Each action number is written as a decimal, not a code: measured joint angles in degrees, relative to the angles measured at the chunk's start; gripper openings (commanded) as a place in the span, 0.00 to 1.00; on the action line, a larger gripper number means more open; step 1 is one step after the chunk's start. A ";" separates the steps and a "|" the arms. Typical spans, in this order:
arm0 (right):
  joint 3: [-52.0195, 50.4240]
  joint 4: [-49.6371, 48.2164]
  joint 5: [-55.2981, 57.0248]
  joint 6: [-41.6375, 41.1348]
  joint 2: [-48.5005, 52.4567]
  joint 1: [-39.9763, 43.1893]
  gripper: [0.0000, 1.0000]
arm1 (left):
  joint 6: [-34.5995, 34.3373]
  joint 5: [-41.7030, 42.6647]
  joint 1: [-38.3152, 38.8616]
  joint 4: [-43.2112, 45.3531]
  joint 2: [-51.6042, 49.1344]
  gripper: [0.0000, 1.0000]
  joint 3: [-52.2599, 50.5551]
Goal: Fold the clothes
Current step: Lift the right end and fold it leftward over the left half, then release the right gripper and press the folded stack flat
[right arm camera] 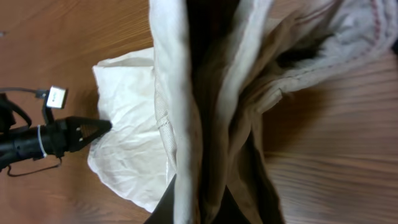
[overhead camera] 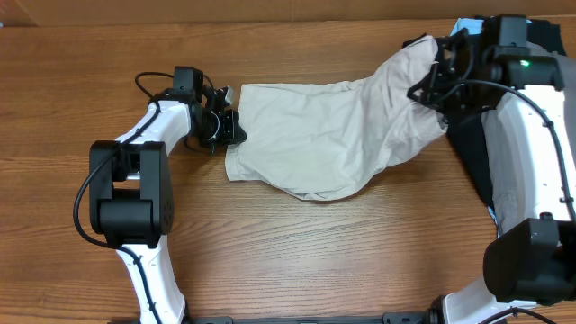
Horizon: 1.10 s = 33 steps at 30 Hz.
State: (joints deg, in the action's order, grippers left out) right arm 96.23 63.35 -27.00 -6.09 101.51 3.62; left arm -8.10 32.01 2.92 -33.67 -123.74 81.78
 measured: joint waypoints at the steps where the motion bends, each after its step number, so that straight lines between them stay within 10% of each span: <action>1: 0.00 -0.59 0.39 -0.50 0.00 -1.27 0.04 | -0.57 0.02 0.00 0.50 0.15 0.04 -0.35; 22: 0.33 -18.84 15.30 -20.70 13.49 -34.07 0.04 | -2.97 -0.07 0.68 2.23 0.42 0.04 -1.03; 24: 0.33 -20.72 15.91 -21.44 14.97 -35.17 0.19 | -2.97 -0.07 0.68 2.23 0.42 0.04 -1.05; 25: 0.33 -21.31 16.15 -22.01 15.61 -35.71 0.50 | -2.97 -0.07 0.68 2.23 0.42 0.04 -1.07; 27: 0.33 -22.77 16.52 -23.56 17.14 -37.18 0.69 | -3.19 -0.07 0.68 2.23 0.42 0.04 -1.07; 33: 0.48 -24.70 15.10 -24.76 18.01 -40.59 0.85 | -3.61 -0.09 0.74 1.77 0.42 0.05 -0.94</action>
State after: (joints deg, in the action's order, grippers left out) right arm 96.71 38.65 -11.90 -30.85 119.52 -36.97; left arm -11.70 31.92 3.66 -31.90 -123.33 80.84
